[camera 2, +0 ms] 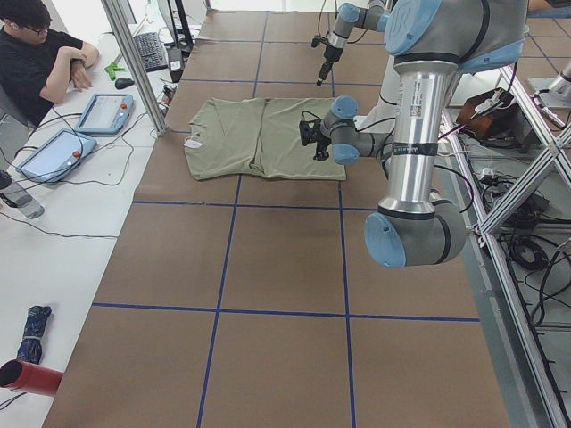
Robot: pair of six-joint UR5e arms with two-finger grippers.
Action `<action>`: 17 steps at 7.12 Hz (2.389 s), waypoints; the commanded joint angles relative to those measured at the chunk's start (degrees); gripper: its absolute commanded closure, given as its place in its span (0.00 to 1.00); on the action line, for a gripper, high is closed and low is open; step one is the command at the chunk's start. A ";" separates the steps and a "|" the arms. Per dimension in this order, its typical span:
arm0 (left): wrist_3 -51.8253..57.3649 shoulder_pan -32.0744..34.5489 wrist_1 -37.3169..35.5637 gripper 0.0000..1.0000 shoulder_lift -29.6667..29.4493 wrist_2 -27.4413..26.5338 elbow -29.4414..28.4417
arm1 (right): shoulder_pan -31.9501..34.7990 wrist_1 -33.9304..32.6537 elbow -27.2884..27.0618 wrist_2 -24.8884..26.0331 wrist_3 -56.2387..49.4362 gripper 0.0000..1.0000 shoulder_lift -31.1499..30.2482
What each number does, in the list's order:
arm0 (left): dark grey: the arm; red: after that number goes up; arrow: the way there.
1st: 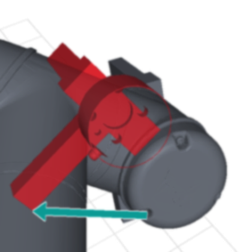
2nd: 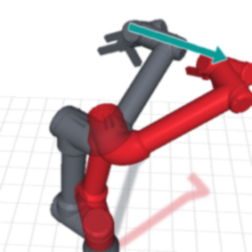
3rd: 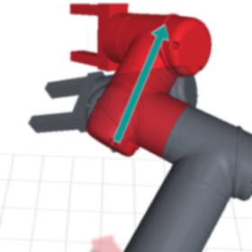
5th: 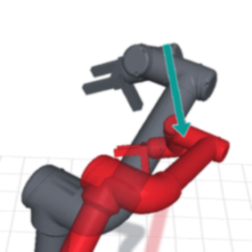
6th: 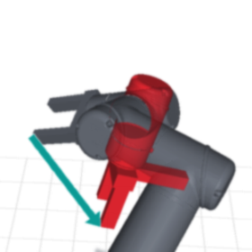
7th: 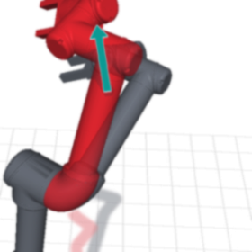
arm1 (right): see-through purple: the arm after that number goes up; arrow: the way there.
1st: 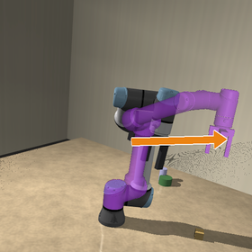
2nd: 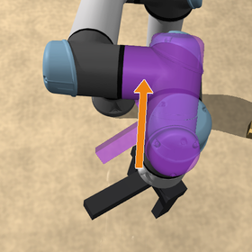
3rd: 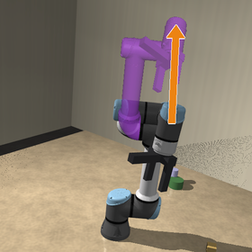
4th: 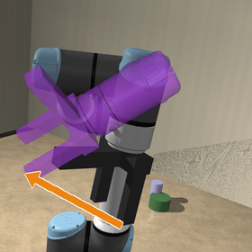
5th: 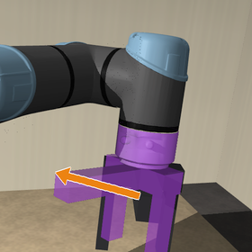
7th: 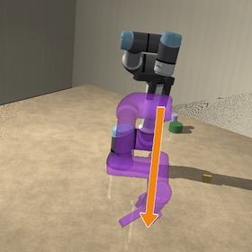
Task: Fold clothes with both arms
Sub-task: 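Move both grippers down to the shirt hem corners, then grasp the hem corners nearest the robot with both grippers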
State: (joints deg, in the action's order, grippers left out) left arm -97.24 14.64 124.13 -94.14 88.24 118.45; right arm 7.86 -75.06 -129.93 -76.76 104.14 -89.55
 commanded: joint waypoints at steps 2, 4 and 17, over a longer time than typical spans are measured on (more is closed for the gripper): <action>-6.47 -7.95 4.44 0.28 7.10 -6.93 -0.42 | -2.50 0.00 -1.11 3.63 2.64 0.01 -0.98; -6.47 -9.36 4.46 0.28 7.66 -7.73 -0.94 | -2.50 0.00 -1.11 3.72 2.64 0.02 -0.89; -6.30 -11.39 4.28 1.00 4.85 -7.74 -0.96 | -3.29 -0.43 -0.67 5.04 5.60 0.03 -1.16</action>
State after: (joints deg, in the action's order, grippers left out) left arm -103.61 3.10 128.41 -89.13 80.21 116.01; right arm 5.11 -75.22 -130.70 -71.58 107.53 -90.74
